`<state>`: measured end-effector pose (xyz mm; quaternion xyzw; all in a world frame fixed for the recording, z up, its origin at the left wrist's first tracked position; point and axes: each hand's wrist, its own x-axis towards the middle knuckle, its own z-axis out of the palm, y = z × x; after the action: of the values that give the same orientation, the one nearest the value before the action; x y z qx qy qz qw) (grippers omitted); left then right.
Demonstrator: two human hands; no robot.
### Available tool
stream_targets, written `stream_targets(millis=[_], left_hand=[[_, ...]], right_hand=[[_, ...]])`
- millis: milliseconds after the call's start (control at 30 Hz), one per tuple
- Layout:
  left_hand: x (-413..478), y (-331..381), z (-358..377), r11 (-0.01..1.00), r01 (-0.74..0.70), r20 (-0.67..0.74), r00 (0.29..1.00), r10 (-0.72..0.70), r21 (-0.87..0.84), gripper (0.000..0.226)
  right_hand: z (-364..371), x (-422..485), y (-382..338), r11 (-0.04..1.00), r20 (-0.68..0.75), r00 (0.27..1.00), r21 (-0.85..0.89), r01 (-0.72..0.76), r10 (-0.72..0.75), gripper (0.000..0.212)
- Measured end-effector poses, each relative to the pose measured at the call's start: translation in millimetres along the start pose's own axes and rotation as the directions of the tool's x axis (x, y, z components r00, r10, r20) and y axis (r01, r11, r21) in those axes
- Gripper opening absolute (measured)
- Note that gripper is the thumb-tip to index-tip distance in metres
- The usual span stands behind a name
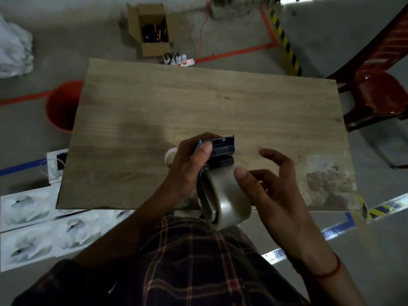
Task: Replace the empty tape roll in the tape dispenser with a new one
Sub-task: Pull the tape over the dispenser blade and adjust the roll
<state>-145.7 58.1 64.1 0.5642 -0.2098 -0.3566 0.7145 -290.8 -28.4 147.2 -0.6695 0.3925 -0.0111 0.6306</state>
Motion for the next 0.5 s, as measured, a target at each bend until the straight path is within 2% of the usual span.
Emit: stream_targets(millis=[67, 167, 300, 400, 500], left_hand=[[1, -3, -2, 1.0, 0.012, -0.055, 0.998, -0.013, -0.02, 0.032], [3, -8, -2, 0.998, 0.015, -0.122, 0.992, -0.023, -0.064, 0.05], [0, -12, 1, 0.979, 0.104, -0.207, 0.968, -0.14, -0.176, 0.09], [-3, -9, -2, 0.965, 0.184, -0.192, 0.956, -0.22, -0.189, 0.087], [-5, -13, -6, 0.961, 0.218, -0.161, 0.956, -0.245, -0.168, 0.096]], right_hand=[[5, -1, 6, 0.999, -0.002, 1.0, -0.023, 0.024, -0.024, 0.063], [13, 0, 11, 0.996, -0.042, 0.996, -0.003, 0.084, -0.084, 0.046], [20, 0, 6, 0.996, -0.066, 0.997, 0.074, 0.054, -0.049, 0.047], [25, -1, 5, 0.995, -0.085, 0.996, 0.097, 0.032, -0.024, 0.046], [29, -3, 6, 0.992, -0.111, 0.994, 0.127, 0.009, 0.005, 0.045]])
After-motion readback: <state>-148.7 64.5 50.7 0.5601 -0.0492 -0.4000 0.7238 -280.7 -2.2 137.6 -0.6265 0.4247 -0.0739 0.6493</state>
